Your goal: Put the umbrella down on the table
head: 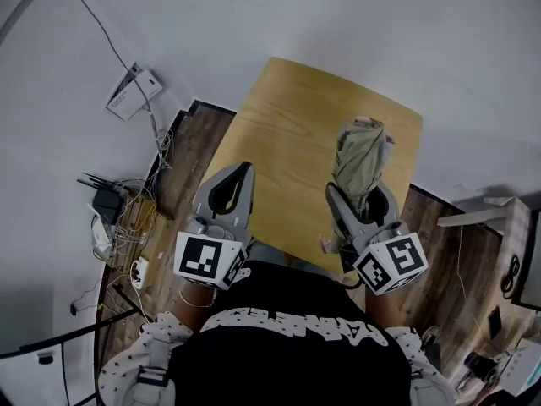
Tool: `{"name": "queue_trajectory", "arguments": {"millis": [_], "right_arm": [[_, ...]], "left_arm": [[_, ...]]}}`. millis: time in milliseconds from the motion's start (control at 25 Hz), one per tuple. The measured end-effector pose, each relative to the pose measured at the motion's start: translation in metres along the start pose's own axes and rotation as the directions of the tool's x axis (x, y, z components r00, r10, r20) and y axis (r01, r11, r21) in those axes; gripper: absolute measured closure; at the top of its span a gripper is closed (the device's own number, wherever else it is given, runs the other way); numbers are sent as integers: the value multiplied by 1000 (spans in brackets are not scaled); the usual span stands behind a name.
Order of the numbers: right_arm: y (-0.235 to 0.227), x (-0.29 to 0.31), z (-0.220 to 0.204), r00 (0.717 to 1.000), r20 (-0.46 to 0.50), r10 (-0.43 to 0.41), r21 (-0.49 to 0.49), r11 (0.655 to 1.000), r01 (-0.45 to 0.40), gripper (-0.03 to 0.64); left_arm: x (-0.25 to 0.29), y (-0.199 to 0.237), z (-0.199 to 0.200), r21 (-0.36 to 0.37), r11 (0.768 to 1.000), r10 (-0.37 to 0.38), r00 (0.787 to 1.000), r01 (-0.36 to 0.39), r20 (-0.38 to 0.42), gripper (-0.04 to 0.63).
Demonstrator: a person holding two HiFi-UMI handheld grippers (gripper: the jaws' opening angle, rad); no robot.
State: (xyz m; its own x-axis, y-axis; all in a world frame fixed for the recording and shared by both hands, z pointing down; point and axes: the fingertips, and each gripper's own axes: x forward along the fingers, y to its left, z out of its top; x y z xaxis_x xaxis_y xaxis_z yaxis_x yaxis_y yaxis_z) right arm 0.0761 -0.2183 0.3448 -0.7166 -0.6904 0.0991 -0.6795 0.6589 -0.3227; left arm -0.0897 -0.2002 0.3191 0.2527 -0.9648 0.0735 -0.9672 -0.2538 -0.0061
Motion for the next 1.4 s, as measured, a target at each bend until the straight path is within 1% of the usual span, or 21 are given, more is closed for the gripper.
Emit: {"name": "queue_trajectory", "arguments": {"millis": [240,440,640,1080,1400], "right_arm": [[0,24,-3,998,-15,-58,5,998,58,331],[-4,52,-17,993,-63,-103,-6,995,103,331],[-14,68,-28,985,-91,-148,-3,989,148,331],[-26,64,-41,971,-119,-209,-13,978,209,331],[-32,52,-53,956,-136,-259,-17,966,259,331]], "left_arm": [[26,14,1,34,995,-89,996,89,-6,594],[43,36,-12,5,992,-122,992,123,-17,594],[58,50,-21,-18,991,-136,990,135,-27,594],[62,47,-21,-24,988,-156,988,155,-19,594],[64,37,-18,-14,980,-198,980,197,-9,594]]}}
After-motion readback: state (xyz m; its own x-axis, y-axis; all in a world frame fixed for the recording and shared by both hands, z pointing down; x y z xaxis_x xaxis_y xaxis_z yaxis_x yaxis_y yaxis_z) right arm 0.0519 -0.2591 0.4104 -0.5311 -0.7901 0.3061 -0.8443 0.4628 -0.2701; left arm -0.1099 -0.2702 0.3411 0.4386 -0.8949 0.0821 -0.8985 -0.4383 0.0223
